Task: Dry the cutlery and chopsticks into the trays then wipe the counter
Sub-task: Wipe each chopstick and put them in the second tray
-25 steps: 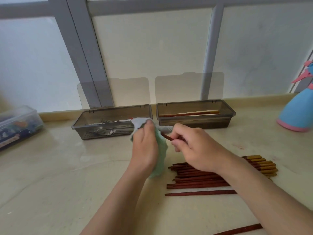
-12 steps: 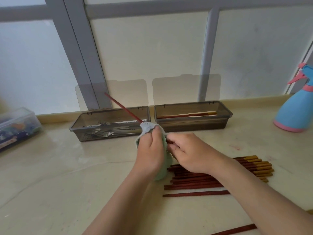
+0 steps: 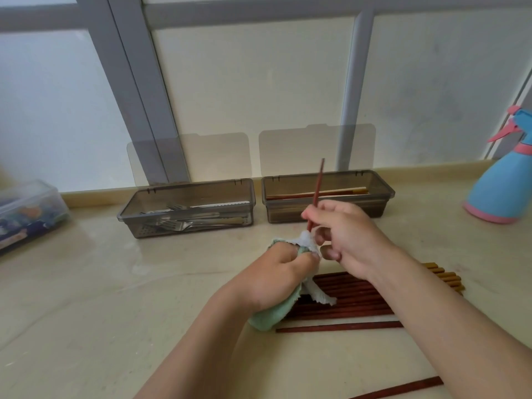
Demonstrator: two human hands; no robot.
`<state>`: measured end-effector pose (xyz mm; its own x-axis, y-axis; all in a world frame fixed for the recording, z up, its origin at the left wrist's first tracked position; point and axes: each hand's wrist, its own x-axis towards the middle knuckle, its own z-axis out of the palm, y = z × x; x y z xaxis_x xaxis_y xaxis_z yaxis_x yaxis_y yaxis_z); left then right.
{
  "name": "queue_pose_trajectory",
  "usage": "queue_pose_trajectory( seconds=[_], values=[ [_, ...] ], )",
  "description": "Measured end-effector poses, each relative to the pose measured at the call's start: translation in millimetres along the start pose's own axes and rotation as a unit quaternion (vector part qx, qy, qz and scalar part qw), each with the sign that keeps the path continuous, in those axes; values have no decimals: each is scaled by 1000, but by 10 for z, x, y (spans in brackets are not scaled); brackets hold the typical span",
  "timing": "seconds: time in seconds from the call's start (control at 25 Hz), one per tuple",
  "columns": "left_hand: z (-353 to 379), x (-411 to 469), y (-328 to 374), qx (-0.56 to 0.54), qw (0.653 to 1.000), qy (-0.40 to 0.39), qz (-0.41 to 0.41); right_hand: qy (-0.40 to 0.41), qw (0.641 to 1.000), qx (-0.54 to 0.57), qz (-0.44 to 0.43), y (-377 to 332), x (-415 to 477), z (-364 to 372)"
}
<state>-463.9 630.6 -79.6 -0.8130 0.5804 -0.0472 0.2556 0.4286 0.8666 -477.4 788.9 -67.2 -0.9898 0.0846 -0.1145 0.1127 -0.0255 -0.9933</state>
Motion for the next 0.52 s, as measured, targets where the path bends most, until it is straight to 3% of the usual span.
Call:
queue_pose_trajectory(
  seconds=[0.16, 0.36, 0.52],
  values=[
    [-39, -36, -10, 40, 998, -43, 4, 113, 987, 107, 25, -67, 96, -147],
    [-105, -14, -51, -17, 999, 35, 9, 173, 937, 267, -145, -209, 215, -349],
    [-82, 9, -81, -16, 999, 33, 10, 235, 934, -18, -269, -26, 374, -430]
  ],
)
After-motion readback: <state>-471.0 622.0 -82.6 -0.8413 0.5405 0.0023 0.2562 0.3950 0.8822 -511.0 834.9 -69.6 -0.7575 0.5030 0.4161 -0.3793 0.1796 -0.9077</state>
